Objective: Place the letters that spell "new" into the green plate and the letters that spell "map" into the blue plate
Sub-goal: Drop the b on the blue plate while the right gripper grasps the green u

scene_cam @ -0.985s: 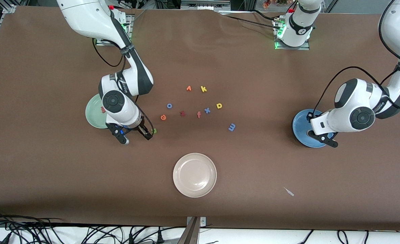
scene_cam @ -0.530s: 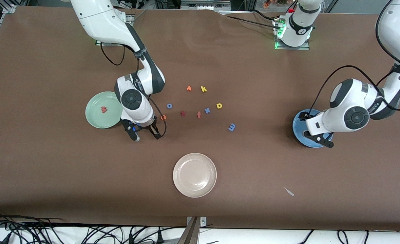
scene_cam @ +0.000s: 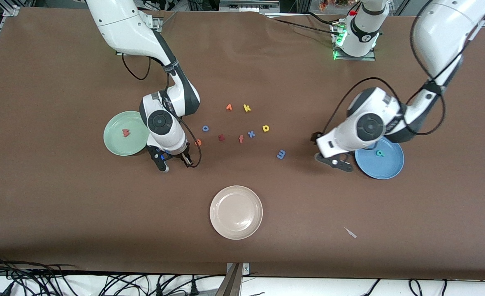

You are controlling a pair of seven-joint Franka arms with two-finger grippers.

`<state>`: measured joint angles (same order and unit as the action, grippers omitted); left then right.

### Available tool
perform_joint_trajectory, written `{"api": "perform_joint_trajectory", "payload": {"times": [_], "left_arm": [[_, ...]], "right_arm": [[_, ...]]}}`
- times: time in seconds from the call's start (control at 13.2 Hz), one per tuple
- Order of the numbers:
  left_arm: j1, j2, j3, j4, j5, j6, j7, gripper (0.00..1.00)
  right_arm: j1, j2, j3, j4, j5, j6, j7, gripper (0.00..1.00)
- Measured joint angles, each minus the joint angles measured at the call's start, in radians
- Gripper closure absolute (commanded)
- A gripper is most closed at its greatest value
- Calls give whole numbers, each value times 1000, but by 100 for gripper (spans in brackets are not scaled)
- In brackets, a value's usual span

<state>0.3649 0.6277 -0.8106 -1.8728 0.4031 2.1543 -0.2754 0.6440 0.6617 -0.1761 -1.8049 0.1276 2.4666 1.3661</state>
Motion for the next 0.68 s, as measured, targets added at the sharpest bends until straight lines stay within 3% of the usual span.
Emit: {"api": "perform_joint_trajectory", "payload": {"times": [0.15, 0.3, 0.68], "left_arm": [[-51, 33, 4, 10, 0, 72, -32, 0], [-114, 66, 31, 50, 0, 94, -63, 0], [-414, 90, 256, 159, 0, 98, -146, 0]], "right_arm": [[0, 0, 0, 0, 0, 0, 0, 87], [0, 0, -1, 3, 0, 1, -2, 87], [-2, -39, -32, 23, 0, -93, -104, 87]]}}
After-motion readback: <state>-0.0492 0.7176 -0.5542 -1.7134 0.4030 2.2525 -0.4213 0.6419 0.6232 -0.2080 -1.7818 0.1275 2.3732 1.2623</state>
